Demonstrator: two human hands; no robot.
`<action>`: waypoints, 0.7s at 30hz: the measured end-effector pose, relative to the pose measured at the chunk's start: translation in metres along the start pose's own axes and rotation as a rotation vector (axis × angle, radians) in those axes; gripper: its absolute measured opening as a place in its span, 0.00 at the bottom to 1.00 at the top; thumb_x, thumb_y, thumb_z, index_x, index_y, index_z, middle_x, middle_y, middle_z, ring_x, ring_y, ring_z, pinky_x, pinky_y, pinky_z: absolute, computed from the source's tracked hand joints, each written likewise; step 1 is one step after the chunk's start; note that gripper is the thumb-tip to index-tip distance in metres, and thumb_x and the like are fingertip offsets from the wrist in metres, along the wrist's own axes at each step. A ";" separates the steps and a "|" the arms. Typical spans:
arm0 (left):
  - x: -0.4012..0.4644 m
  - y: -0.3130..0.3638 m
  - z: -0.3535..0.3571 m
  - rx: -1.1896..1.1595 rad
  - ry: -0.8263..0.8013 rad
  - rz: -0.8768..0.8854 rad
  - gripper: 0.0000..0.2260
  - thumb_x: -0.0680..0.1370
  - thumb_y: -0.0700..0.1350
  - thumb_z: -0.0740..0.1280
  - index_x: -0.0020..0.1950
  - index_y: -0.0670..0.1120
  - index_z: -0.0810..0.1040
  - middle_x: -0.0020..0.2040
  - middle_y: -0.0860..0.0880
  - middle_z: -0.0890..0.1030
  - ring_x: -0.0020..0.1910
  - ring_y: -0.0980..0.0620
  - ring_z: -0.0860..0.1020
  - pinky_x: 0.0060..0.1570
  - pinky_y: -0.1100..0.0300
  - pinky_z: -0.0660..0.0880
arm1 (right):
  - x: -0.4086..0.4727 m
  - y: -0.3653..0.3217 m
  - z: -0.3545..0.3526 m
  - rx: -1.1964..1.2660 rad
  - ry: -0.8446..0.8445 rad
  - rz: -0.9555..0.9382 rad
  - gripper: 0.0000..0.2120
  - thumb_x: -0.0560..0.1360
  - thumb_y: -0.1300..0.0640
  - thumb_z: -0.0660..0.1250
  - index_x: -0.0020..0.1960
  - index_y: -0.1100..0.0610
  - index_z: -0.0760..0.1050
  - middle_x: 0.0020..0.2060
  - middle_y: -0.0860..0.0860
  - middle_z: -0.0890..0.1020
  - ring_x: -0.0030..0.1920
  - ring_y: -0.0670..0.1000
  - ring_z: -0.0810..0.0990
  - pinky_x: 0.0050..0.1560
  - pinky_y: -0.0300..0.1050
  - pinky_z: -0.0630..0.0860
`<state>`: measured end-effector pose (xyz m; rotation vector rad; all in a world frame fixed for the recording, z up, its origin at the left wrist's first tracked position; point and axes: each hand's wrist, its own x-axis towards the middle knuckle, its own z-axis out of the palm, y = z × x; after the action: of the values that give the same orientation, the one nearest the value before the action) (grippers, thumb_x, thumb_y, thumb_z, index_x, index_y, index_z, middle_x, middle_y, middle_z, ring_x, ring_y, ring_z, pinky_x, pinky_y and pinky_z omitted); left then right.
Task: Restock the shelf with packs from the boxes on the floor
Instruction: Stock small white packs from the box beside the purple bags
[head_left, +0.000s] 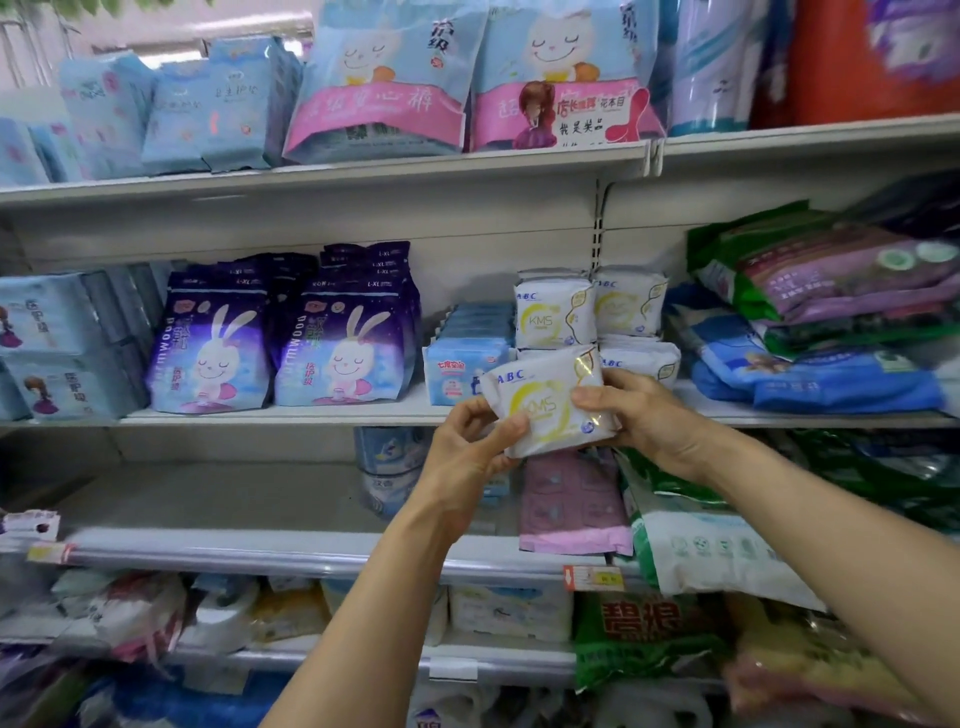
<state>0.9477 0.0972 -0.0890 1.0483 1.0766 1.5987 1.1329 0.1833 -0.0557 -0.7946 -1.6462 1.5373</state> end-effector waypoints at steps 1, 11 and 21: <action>0.002 -0.001 0.004 -0.001 -0.013 0.007 0.20 0.67 0.46 0.74 0.55 0.43 0.75 0.56 0.43 0.83 0.56 0.45 0.82 0.56 0.48 0.79 | -0.001 -0.001 -0.006 -0.013 0.006 -0.002 0.25 0.64 0.53 0.75 0.60 0.56 0.77 0.53 0.53 0.85 0.54 0.55 0.83 0.57 0.52 0.78; 0.035 -0.001 0.058 0.199 -0.073 0.083 0.18 0.74 0.42 0.74 0.62 0.45 0.75 0.59 0.49 0.82 0.53 0.55 0.83 0.44 0.66 0.78 | -0.008 -0.012 -0.065 -0.127 0.170 -0.157 0.27 0.61 0.53 0.77 0.59 0.55 0.75 0.52 0.51 0.85 0.50 0.49 0.84 0.48 0.41 0.80; 0.106 0.020 0.070 0.399 0.223 0.297 0.40 0.73 0.52 0.74 0.79 0.51 0.55 0.77 0.54 0.60 0.69 0.58 0.64 0.59 0.66 0.63 | 0.044 -0.018 -0.131 -0.048 0.469 -0.298 0.26 0.66 0.56 0.77 0.61 0.56 0.74 0.53 0.50 0.83 0.52 0.49 0.82 0.47 0.41 0.78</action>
<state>0.9862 0.2073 -0.0359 1.3666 1.4888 1.8110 1.2199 0.2894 -0.0321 -0.8182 -1.3800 1.0145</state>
